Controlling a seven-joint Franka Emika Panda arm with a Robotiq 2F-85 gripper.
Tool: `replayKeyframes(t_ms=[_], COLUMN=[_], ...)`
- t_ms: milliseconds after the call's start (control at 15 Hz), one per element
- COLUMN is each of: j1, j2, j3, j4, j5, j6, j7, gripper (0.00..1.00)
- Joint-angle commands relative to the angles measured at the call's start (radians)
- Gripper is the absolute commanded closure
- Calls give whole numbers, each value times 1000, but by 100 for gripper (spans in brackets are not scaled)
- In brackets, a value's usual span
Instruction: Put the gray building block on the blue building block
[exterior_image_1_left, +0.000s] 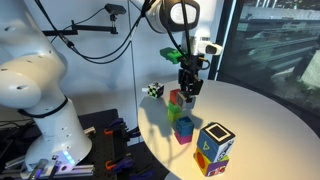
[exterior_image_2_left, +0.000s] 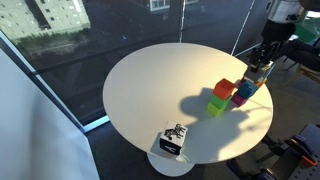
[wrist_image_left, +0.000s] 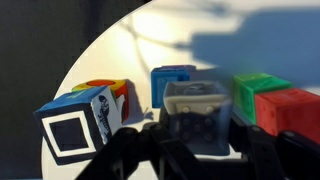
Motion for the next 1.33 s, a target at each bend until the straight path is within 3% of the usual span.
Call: replayKeyframes(t_ms=[0, 533, 1267], j1=[-19, -45, -43], j2=[-5, 20, 34], j3=[-13, -25, -24], j4=[-27, -83, -119], j5=[-46, -130, -125], j6=[45, 139, 179], j7=[-32, -19, -13], gripper=[71, 71, 71])
